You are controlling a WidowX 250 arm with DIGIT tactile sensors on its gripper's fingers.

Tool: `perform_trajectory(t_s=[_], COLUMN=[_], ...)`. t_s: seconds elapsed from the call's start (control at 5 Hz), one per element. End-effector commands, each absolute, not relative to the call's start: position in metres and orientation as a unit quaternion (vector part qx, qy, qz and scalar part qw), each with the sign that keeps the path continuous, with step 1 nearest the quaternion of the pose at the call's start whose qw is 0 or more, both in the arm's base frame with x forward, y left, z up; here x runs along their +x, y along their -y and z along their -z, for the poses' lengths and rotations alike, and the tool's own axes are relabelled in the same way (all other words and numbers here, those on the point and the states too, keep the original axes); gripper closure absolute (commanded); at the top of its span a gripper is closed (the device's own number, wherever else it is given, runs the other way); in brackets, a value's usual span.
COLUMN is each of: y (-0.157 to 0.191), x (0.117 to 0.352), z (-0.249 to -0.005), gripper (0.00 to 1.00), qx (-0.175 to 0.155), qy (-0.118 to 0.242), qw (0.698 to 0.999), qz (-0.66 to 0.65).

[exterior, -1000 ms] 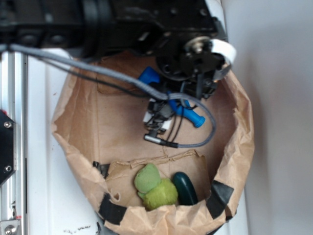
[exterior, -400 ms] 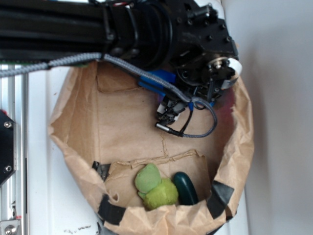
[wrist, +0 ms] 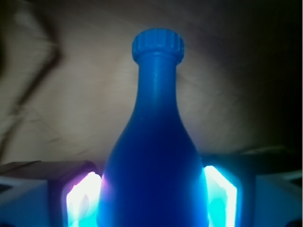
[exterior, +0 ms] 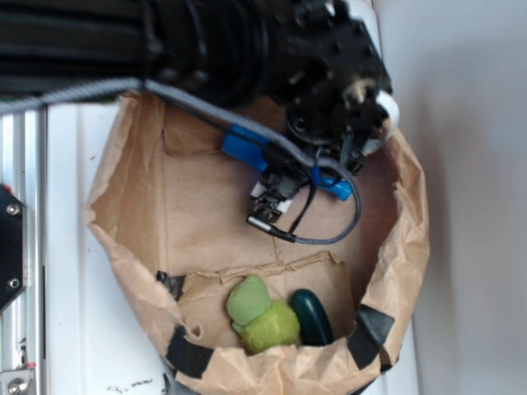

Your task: Grab the blue bottle.

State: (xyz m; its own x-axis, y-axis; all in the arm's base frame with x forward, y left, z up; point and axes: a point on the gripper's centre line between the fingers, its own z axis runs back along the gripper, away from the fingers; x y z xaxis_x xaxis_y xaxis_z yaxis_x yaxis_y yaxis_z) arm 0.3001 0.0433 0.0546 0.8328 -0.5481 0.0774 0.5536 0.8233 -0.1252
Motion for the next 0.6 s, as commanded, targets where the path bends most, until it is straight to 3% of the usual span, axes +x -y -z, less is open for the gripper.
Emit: perform_trajectory(t_s=[0.0,0.2,0.4], y=[-0.032,-0.023,-0.024], x=[0.216,0.209,0.230], z=[-0.180,-0.201,-0.190], gripper=[1.00,1.00,0.93], qx=[-0.149,-0.140,-0.113], qy=[0.048,0.061,0.057], qw=[0.945,0.942,0.938], qz=[0.287,0.299,0.321])
